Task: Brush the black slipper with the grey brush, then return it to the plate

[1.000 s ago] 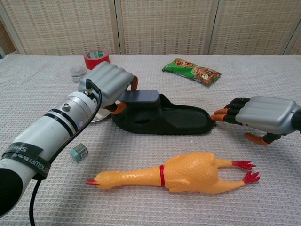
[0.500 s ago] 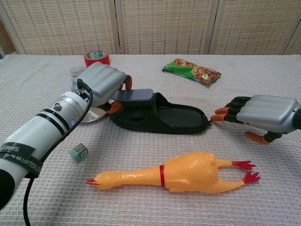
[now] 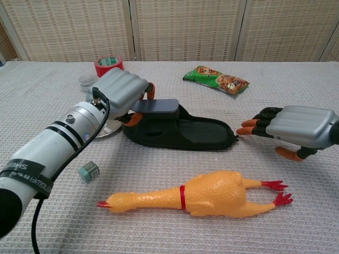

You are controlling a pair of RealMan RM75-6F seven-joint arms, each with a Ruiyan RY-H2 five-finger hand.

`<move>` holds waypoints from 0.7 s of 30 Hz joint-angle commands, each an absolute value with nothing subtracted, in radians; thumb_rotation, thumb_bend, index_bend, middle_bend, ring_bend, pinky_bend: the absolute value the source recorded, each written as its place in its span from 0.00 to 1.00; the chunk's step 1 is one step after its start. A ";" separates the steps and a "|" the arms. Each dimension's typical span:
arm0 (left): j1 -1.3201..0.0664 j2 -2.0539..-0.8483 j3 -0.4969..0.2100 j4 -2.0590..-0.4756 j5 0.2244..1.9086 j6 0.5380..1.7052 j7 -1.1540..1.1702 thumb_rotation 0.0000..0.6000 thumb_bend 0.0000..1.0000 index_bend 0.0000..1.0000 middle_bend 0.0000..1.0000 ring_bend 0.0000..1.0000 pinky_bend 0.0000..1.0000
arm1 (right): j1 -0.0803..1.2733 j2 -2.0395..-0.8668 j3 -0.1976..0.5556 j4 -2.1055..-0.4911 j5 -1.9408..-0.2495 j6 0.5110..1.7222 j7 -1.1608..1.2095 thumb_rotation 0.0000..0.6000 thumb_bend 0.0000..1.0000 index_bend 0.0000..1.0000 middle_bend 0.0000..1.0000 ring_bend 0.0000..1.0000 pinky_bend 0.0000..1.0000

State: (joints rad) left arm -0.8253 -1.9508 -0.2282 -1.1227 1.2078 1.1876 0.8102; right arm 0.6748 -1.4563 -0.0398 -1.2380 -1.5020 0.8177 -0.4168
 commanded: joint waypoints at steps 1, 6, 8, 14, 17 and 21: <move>-0.820 -1.943 -0.234 -1.107 1.201 1.183 0.801 1.00 0.69 0.77 0.89 0.87 1.00 | 0.676 -1.456 -0.040 -1.238 -1.502 0.818 -0.419 1.00 0.55 0.04 0.00 0.00 0.00; -0.816 -1.934 -0.235 -1.091 1.193 1.170 0.791 1.00 0.69 0.77 0.89 0.87 1.00 | 0.677 -1.458 -0.039 -1.238 -1.496 0.816 -0.424 1.00 0.55 0.04 0.00 0.00 0.00; -0.815 -1.934 -0.235 -1.083 1.190 1.163 0.786 1.00 0.69 0.77 0.89 0.87 1.00 | 0.677 -1.459 -0.038 -1.237 -1.492 0.815 -0.425 1.00 0.55 0.04 0.00 0.00 0.00; -0.816 -1.933 -0.233 -1.092 1.199 1.164 0.778 1.00 0.69 0.77 0.89 0.87 1.00 | 0.678 -1.454 -0.038 -1.244 -1.495 0.823 -0.417 1.00 0.55 0.04 0.00 0.00 0.00; -0.815 -1.931 -0.226 -1.112 1.212 1.172 0.781 1.00 0.69 0.77 0.89 0.87 1.00 | 0.679 -1.450 -0.038 -1.250 -1.502 0.829 -0.387 1.00 0.55 0.02 0.00 0.00 0.00; -0.815 -1.927 -0.224 -1.129 1.216 1.174 0.790 1.00 0.69 0.77 0.89 0.87 1.00 | 0.684 -1.438 -0.041 -1.262 -1.520 0.833 -0.316 1.00 0.55 0.00 0.00 0.00 0.00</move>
State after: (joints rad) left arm -0.8147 -1.9280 -0.2248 -1.1282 1.2157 1.1745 0.7891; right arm 0.6807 -1.4452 -0.0391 -1.2560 -1.5084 0.8290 -0.3436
